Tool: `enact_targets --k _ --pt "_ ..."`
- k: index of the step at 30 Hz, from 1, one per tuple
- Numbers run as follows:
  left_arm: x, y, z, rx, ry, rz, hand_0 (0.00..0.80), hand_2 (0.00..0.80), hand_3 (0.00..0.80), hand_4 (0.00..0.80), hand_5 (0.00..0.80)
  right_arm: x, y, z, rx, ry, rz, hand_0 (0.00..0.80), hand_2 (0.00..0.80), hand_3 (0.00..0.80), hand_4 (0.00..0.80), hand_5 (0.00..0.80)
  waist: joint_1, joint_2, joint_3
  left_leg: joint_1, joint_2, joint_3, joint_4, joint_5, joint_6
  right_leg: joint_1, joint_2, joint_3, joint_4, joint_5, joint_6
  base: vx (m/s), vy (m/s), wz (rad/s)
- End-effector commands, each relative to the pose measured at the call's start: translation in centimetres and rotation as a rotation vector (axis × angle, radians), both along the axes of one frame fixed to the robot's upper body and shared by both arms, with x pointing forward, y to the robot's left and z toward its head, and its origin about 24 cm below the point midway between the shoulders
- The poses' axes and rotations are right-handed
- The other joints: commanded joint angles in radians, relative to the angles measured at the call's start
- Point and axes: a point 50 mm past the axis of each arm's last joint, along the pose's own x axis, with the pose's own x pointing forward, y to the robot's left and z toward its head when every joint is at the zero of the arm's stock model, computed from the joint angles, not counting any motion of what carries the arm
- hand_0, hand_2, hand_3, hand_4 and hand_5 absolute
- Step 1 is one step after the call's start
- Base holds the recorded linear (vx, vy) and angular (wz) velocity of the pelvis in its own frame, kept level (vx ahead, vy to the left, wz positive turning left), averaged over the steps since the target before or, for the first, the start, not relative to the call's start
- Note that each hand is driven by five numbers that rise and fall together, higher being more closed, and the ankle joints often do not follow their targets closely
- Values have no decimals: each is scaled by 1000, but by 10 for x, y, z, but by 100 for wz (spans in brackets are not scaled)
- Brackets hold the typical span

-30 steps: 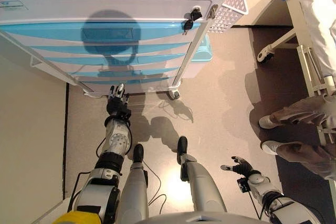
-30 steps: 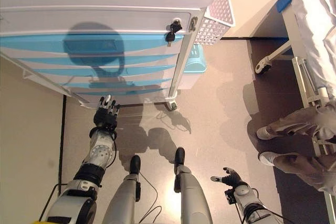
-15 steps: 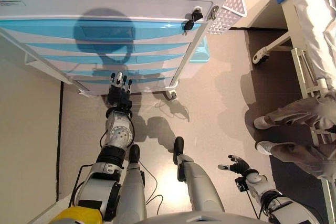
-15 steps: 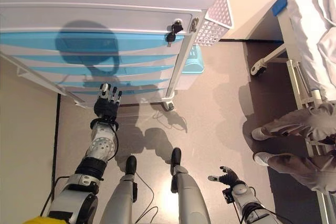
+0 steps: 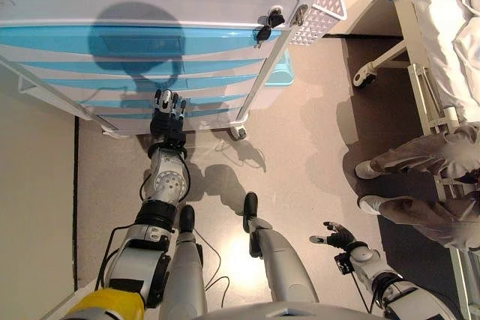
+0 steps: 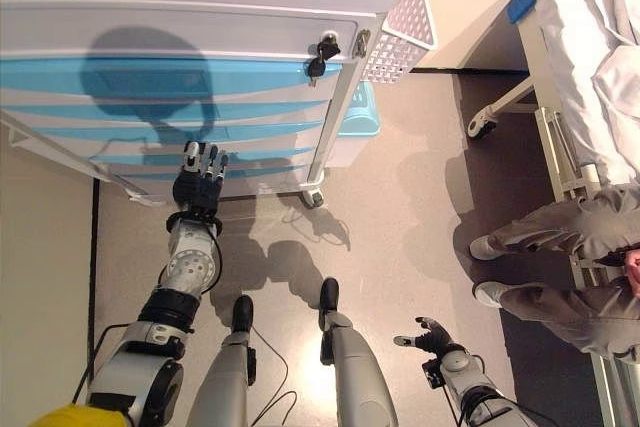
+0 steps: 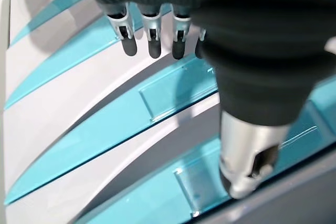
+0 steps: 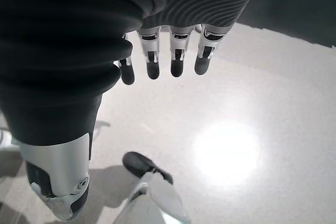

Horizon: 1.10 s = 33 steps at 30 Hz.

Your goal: Open the drawer and pick up the medicine

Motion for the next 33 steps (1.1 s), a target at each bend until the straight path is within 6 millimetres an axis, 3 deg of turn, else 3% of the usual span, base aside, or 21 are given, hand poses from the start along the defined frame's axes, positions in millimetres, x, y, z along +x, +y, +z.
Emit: enact_targets --k 1,11,33 --pt "11 -2 63 54 -251 -22 0 0 0 0 0 -4 -13 3 -51 9 44 0 0 0 0 0 9 -8 -24 -41 -46 -35 -11 8 64 17 38 -17 55 -44 33 0 0 0" --pt "14 13 76 83 -274 25 0 0 0 0 0 -1 -13 5 -47 -2 56 0 0 0 0 0 5 -25 -25 -57 -45 -33 0 2 69 3 41 -12 59 -44 35 0 0 0" --pt "10 36 86 93 -311 97 0 0 0 0 0 -1 -19 8 -63 -2 83 0 0 0 0 0 10 -38 -31 -77 -48 -43 17 -10 70 -7 39 -14 64 -39 34 0 0 0"
